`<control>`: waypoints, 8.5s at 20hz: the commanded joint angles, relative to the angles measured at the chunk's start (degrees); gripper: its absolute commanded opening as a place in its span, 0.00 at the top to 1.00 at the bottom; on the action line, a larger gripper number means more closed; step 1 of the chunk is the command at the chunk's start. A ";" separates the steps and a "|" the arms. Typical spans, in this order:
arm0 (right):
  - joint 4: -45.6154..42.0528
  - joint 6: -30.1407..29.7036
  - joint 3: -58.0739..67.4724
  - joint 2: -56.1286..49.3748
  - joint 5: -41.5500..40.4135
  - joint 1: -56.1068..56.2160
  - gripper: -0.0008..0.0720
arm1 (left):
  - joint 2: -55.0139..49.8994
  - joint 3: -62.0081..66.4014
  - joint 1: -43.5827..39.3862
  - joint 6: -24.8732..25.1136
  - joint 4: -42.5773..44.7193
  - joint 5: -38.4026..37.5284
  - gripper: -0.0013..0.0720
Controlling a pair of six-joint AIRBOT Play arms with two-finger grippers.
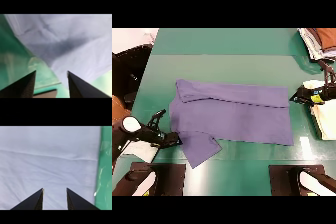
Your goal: Fold the shirts.
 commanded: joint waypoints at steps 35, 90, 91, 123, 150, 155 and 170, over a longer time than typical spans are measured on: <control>-10.58 -1.77 -25.64 17.16 14.62 -11.80 0.97 | 18.43 7.06 -0.44 -6.01 1.57 -13.42 0.95; 25.03 -13.57 16.59 -13.22 5.90 -0.76 0.97 | -51.17 55.39 -33.44 1.18 -12.83 22.47 0.95; 25.11 -12.48 18.93 -12.20 5.86 1.22 0.97 | -53.00 56.89 -34.36 1.16 -12.81 22.01 0.95; 38.62 -19.67 39.39 -38.88 -19.21 55.87 0.38 | -15.58 61.92 4.52 1.31 16.90 5.20 0.95; 34.21 -11.91 32.17 -49.92 -7.02 38.32 0.97 | -15.56 61.72 1.79 2.27 12.02 2.95 0.95; 26.23 -8.09 36.83 -44.28 -6.60 30.86 0.97 | -15.58 61.61 -8.85 2.25 12.33 4.44 0.95; 9.84 -4.59 36.83 -23.02 -4.26 -26.29 0.97 | -15.58 61.61 -22.18 -2.40 10.64 16.11 0.95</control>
